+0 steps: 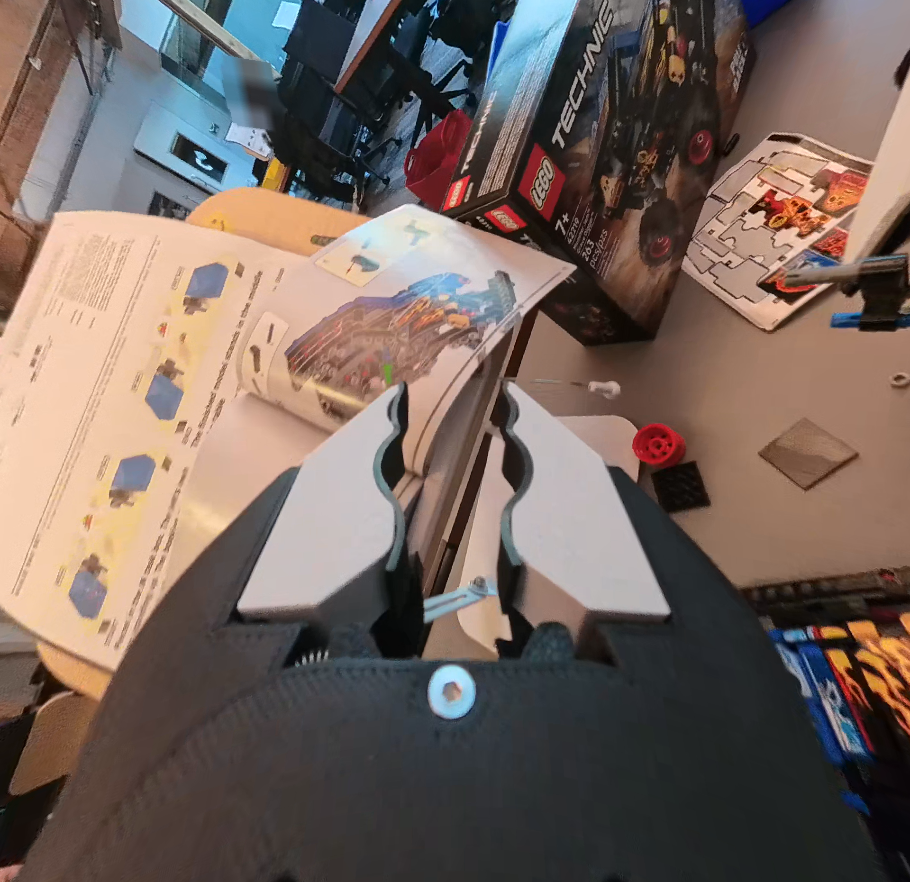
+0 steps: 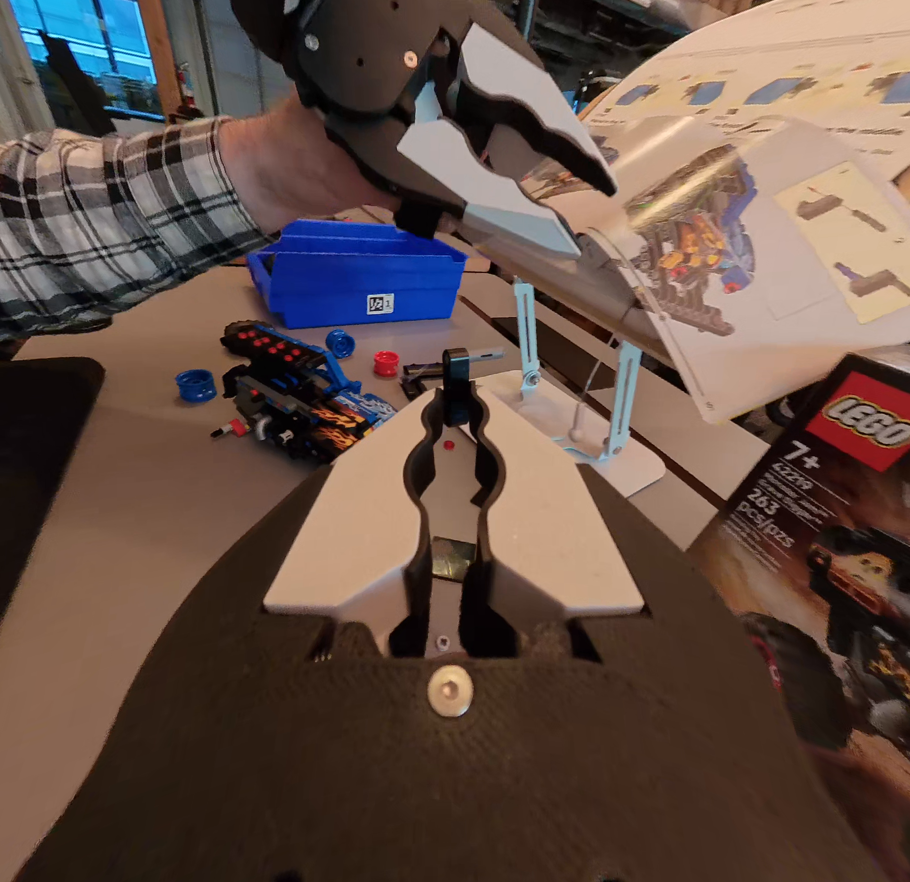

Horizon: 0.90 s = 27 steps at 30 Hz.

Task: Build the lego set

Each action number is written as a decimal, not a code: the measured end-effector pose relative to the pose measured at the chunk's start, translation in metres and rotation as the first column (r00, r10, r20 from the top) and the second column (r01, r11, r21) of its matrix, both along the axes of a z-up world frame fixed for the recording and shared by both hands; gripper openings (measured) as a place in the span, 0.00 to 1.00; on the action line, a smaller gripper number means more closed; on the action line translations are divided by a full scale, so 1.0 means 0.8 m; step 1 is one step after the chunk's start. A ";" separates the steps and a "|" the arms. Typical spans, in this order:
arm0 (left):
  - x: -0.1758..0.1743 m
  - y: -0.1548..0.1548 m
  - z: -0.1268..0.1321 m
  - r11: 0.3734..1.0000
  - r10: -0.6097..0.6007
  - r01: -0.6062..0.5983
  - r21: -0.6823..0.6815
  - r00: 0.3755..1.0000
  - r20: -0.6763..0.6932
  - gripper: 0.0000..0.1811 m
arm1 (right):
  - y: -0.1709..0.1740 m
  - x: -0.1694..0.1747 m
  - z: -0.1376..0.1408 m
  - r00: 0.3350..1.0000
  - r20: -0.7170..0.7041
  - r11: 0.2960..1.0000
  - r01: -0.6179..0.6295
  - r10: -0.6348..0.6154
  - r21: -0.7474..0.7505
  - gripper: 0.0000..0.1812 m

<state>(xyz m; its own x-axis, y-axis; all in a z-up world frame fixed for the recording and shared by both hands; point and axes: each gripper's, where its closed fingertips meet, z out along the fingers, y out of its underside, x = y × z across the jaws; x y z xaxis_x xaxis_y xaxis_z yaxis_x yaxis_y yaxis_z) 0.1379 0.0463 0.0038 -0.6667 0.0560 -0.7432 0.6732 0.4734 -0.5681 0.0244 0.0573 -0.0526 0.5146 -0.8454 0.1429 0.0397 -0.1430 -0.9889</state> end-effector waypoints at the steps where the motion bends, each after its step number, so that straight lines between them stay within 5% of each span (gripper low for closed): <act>1: 0.001 0.010 0.003 1.000 0.007 -0.008 -0.006 1.000 -0.005 0.19 | 0.005 -0.001 -0.002 1.000 -0.005 1.000 -0.017 0.017 -0.004 0.05; 7: 0.004 0.079 0.000 0.998 0.067 -0.068 -0.005 0.993 -0.099 0.21 | 0.025 -0.004 -0.008 0.998 -0.015 0.997 -0.066 0.066 -0.037 0.04; 20: -0.050 0.179 -0.098 0.987 0.059 0.009 0.162 0.908 -0.415 0.35 | 0.061 -0.004 -0.030 0.994 -0.027 0.983 -0.109 0.106 -0.147 0.04; 24: -0.059 0.195 -0.128 0.977 0.103 -0.013 0.214 0.903 -0.417 0.37 | 0.066 -0.006 -0.031 0.990 -0.034 0.983 -0.140 0.136 -0.121 0.04; 27: -0.059 0.203 -0.149 0.969 0.140 -0.036 0.243 0.893 -0.427 0.37 | 0.069 -0.010 -0.019 0.977 -0.044 0.977 -0.207 0.209 0.040 0.04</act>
